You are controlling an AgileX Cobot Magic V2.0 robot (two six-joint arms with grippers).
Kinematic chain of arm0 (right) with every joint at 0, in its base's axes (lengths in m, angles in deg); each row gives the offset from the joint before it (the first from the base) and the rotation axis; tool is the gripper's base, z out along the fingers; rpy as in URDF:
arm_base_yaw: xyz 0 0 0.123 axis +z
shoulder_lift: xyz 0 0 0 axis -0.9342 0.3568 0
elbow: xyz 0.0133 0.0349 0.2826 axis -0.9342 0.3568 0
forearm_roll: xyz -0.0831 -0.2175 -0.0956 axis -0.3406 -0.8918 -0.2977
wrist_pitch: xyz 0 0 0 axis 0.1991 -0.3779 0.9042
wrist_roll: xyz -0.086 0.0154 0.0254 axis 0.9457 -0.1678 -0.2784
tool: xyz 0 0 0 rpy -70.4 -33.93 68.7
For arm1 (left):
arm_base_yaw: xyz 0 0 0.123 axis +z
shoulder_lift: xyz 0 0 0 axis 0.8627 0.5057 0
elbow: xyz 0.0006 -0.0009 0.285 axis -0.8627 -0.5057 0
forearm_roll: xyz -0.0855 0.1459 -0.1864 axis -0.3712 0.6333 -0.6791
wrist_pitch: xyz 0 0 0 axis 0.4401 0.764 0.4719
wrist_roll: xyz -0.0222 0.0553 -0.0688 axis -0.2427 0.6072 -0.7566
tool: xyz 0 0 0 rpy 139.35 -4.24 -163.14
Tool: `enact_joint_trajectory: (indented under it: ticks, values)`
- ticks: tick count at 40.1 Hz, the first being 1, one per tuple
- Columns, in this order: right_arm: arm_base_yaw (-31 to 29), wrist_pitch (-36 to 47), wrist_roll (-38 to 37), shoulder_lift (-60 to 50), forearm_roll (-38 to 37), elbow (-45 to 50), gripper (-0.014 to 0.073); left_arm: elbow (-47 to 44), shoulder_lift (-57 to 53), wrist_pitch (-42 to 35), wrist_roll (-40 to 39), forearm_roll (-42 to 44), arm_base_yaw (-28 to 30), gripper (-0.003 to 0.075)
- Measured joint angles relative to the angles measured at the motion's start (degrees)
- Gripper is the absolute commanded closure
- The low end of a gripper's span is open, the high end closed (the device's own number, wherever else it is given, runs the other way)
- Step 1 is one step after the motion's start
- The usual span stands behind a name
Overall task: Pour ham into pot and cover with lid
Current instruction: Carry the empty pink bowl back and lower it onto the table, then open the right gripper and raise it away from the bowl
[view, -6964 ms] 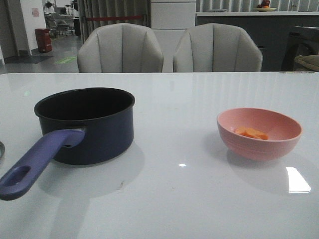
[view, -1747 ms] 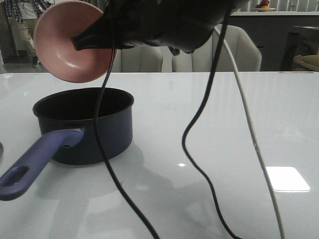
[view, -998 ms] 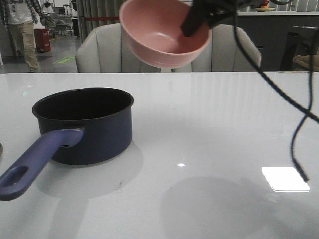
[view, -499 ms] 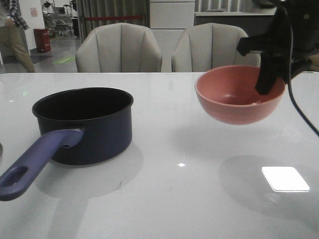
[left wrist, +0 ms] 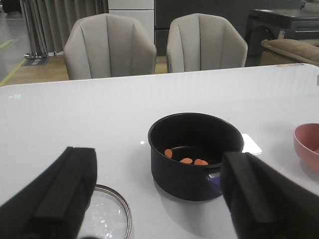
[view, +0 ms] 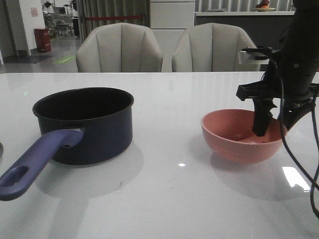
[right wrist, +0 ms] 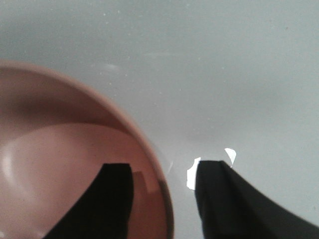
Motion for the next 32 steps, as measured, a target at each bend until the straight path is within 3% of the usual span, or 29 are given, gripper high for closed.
enact_joint_trajectory:
  ticks: [14, 32]
  values:
    - [0.0, 2.0, 3.3, -12.7, -0.1, 3.6, 0.0120, 0.0, 0.0, 0.0, 0.0, 0.0, 0.0, 0.0168]
    - [0.0, 22.0, 4.2, -44.6, 0.7, 27.3, 0.0120, 0.0, 0.0, 0.0, 0.0, 0.0, 0.0, 0.0168]
